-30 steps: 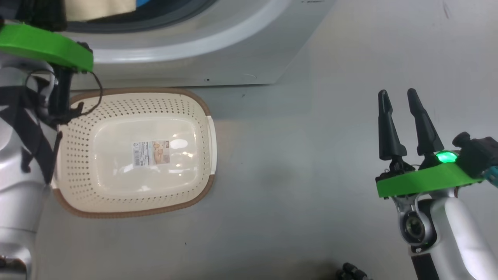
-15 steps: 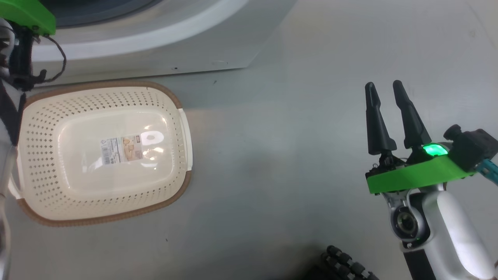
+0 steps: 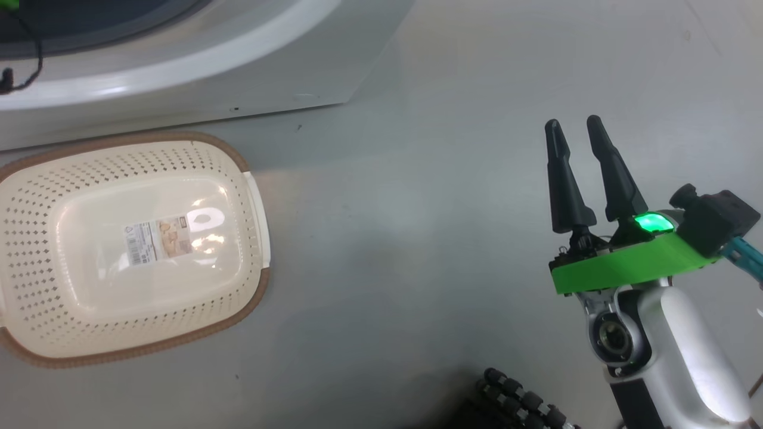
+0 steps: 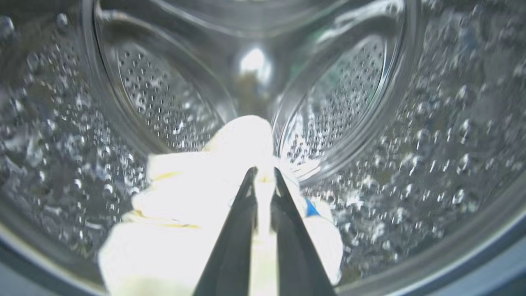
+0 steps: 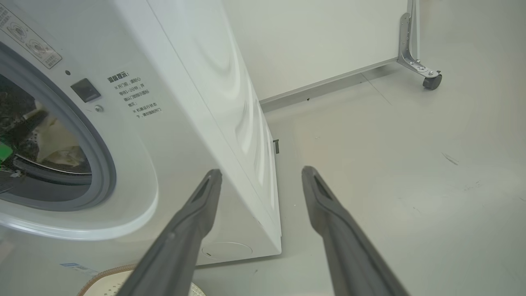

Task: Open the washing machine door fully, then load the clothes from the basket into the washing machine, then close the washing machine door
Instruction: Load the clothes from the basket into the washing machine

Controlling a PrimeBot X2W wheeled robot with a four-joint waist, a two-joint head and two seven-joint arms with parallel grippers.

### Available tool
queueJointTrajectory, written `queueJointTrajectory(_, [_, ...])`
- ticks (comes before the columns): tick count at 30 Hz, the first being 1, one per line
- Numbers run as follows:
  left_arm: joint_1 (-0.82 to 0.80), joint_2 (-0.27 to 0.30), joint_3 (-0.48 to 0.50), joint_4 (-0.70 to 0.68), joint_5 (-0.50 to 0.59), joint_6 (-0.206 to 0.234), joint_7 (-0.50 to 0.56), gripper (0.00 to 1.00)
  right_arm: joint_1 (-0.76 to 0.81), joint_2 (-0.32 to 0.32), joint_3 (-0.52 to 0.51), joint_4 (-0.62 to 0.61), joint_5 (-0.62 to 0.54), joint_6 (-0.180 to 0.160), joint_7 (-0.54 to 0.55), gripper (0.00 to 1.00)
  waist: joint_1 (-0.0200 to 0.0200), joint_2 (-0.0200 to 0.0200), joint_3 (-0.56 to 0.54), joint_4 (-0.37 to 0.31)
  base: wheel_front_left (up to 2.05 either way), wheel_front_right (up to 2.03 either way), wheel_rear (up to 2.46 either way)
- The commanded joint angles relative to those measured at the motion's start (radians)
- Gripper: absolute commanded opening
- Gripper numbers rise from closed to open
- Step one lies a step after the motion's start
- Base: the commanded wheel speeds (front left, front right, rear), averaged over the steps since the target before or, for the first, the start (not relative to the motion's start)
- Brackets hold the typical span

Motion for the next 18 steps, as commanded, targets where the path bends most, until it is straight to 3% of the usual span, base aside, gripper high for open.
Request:
queueJointTrajectory(1, [0.0,0.031,0.015,0.0,0.018,-0.006,-0.006,0.0,0.013,-0.001,0.021,-0.032,0.007,0.002,-0.006,1.0,0.0,0.0,-0.002,-0.01,0.0,0.0,0.0])
queueJointTrajectory(9, [-0.019,0.026,0.01,0.094,0.036,-0.013,-0.006,0.0,0.018,-0.001,0.026,-0.038,0.015,0.002,-0.006,1.0,0.0,0.0,-0.001,-0.025,0.0,0.0,0.0])
queueJointTrajectory(11, [-0.028,0.025,-0.005,0.132,0.04,-0.014,-0.006,0.08,0.019,-0.001,0.027,-0.037,0.018,0.002,-0.006,1.0,0.0,0.0,-0.002,-0.026,0.0,0.0,0.0])
queueJointTrajectory(12, [-0.033,0.023,-0.011,0.152,0.036,-0.015,-0.006,0.24,0.018,-0.001,0.026,-0.036,0.019,0.002,-0.006,1.0,0.0,0.0,-0.003,-0.026,0.0,0.0,0.0])
queueJointTrajectory(14, [-0.04,0.018,-0.028,0.178,0.027,-0.015,-0.006,0.43,0.018,-0.001,0.025,-0.035,0.022,0.002,-0.006,1.0,0.0,0.0,-0.005,-0.024,0.0,0.0,0.0])
queueJointTrajectory(15, [-0.043,0.018,-0.037,0.185,0.022,-0.015,-0.006,0.89,0.017,-0.001,0.024,-0.035,0.022,0.002,-0.006,1.0,0.0,0.0,-0.005,-0.023,0.0,0.0,0.0])
queueJointTrajectory(16, [-0.045,0.019,-0.044,0.189,0.018,-0.015,-0.006,1.0,0.016,-0.001,0.023,-0.035,0.023,0.002,-0.006,1.0,0.0,0.0,-0.006,-0.021,0.0,0.0,0.0])
queueJointTrajectory(18, [-0.046,0.019,-0.049,0.197,0.003,-0.015,-0.006,1.0,0.014,-0.001,0.02,-0.034,0.022,0.002,-0.006,1.0,0.0,0.0,-0.01,-0.017,0.0,0.0,0.0])
